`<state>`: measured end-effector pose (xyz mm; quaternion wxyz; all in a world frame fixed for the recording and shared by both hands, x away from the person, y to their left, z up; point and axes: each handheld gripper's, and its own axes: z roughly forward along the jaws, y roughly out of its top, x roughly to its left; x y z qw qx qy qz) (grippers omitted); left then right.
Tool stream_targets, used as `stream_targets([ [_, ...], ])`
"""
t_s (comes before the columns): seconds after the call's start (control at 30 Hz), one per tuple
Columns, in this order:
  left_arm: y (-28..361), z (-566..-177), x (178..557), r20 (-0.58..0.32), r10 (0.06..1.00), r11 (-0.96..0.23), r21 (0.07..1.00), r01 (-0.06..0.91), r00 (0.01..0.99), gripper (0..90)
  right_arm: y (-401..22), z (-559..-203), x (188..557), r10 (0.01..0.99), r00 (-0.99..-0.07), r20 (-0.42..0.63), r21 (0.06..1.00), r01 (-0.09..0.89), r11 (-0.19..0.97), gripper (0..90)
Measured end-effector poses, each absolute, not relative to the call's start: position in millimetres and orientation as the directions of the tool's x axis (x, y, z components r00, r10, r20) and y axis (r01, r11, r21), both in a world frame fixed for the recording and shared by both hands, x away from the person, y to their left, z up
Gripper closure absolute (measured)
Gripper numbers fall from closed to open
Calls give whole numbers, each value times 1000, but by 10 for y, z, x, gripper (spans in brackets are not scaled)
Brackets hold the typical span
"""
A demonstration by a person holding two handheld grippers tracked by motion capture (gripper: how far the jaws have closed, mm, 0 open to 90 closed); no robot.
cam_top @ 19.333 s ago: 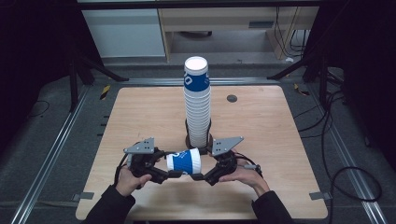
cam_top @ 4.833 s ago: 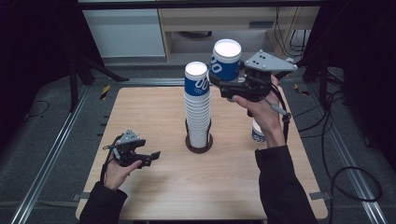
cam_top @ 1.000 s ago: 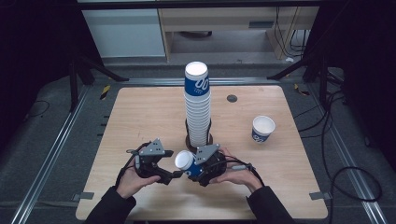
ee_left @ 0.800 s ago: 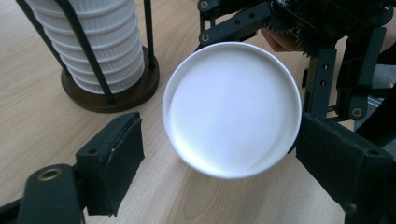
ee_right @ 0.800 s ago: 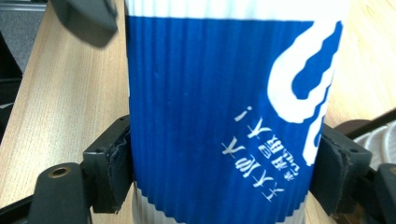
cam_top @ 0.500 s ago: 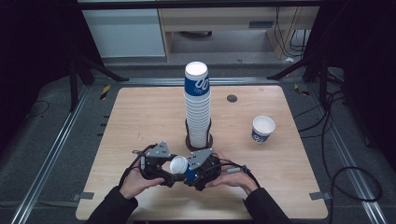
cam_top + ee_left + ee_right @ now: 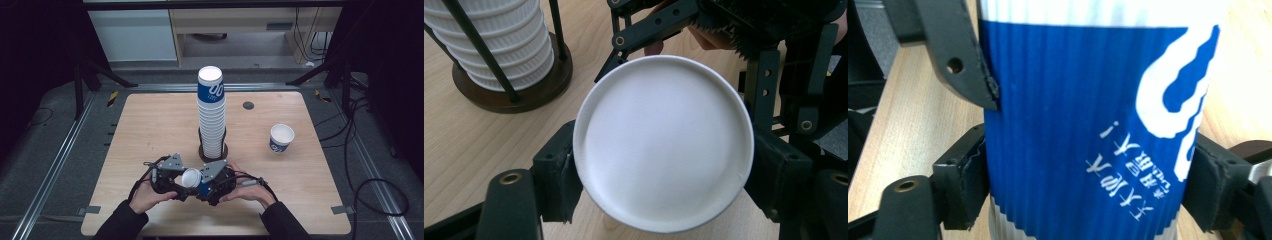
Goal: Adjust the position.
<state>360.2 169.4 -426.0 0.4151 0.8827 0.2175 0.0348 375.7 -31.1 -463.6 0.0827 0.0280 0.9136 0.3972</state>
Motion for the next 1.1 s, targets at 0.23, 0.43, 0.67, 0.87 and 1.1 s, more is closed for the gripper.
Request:
stream_targets([
  [0.23,1802,-4167,3606,-118,421,-516,785,344,900,264,-396,-4557,3812,159,-984,-78,777,40,628,82],
  [0.43,1921,-4090,3618,-113,443,-480,808,341,890,264,-542,-4436,3847,205,-977,-62,825,65,561,70],
  [0.67,2032,-4070,3659,-116,468,-445,826,347,876,264,-719,-4357,3886,251,-967,-47,854,91,512,70],
  [0.87,2097,-4081,3692,-134,477,-391,853,347,868,264,-857,-4332,3918,301,-953,-24,876,125,466,71],
  [1.1,2123,-4079,3690,-143,467,-327,889,321,872,264,-955,-4322,3935,323,-946,20,899,159,408,73],
])
